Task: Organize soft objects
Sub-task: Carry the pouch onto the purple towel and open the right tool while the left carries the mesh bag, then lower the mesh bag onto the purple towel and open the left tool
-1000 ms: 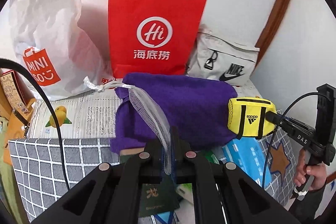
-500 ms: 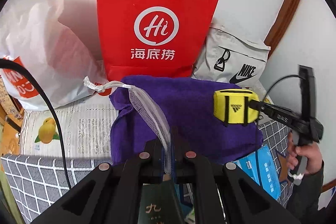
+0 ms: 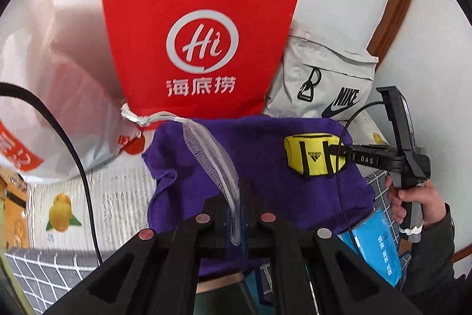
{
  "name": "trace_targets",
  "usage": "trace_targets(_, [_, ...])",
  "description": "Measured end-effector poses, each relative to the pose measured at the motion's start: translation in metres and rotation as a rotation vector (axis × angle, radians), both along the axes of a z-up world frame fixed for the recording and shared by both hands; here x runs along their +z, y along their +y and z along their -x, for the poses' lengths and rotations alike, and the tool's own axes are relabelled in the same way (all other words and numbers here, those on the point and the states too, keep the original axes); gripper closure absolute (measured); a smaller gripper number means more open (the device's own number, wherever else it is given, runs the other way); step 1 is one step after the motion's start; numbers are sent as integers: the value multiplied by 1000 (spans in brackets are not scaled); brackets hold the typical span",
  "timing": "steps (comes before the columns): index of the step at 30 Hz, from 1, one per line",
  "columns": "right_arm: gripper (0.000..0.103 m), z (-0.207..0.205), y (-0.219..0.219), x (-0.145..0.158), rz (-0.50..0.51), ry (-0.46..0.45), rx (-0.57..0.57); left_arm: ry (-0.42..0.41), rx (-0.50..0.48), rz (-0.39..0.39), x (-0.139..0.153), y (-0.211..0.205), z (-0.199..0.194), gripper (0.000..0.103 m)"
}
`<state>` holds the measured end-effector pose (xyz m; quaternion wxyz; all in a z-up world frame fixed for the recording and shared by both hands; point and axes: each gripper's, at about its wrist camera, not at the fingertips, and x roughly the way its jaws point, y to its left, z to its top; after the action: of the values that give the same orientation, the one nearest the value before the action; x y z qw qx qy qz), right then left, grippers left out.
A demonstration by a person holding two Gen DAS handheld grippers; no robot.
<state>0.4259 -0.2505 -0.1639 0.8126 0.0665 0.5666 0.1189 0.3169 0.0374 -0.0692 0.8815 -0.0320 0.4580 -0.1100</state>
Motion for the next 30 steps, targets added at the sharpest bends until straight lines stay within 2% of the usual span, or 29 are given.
trace_targets(4, [58,2,4,3,11,-33,21,-7,-10,7,2,-3,-8,97])
trace_targets(7, [51,6,7,8,35,-61,26,-12,-19,11,1,-5,-15,97])
trace_targets(16, [50,35,3,37,4,-98,21,19,-44,39,-14,-14,-42,97])
trace_targets(22, [49,63,-3,58,-21,-151,9,84,-68,88,-37,-25,-67,97])
trace_targets(25, [49,72,-5,63,-38,-149,-7,110,-66,74,-47,-28,-75,97])
trace_targets(30, [49,93,-2,68,-5,-164,9,174,-47,18,-66,-24,-85,96])
